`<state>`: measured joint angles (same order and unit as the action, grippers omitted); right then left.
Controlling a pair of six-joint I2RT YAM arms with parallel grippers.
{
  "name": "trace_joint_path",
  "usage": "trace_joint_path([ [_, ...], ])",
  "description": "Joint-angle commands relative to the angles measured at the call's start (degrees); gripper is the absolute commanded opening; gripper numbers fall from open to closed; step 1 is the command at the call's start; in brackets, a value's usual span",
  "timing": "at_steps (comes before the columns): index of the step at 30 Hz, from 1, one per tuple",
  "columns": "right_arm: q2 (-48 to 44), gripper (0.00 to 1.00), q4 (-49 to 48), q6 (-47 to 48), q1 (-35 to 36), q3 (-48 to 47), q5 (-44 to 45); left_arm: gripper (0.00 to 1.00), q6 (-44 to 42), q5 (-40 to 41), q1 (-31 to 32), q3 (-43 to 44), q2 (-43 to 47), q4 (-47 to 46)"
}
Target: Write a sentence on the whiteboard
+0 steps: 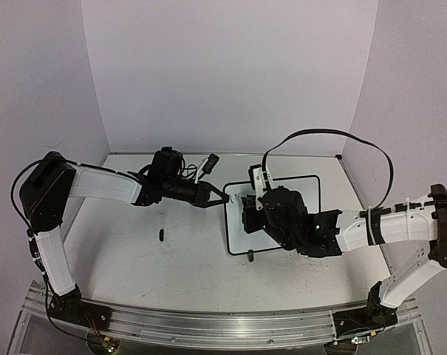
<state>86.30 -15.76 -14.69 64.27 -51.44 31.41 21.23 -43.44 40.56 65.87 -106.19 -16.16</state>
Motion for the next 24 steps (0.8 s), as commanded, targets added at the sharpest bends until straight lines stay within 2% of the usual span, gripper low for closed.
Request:
trace_joint_path([
  [1,0.53,0.00,0.65,-0.68,-0.23,-2.09,1.76,0.00,1.44,-1.21,-0.48,0.84,0.03,-1.15],
  [24,1.31,0.00,3.80,-3.35,1.23,-1.13,-0.88,0.00,1.45,-1.20,-0.48,0.84,0.11,-1.24],
])
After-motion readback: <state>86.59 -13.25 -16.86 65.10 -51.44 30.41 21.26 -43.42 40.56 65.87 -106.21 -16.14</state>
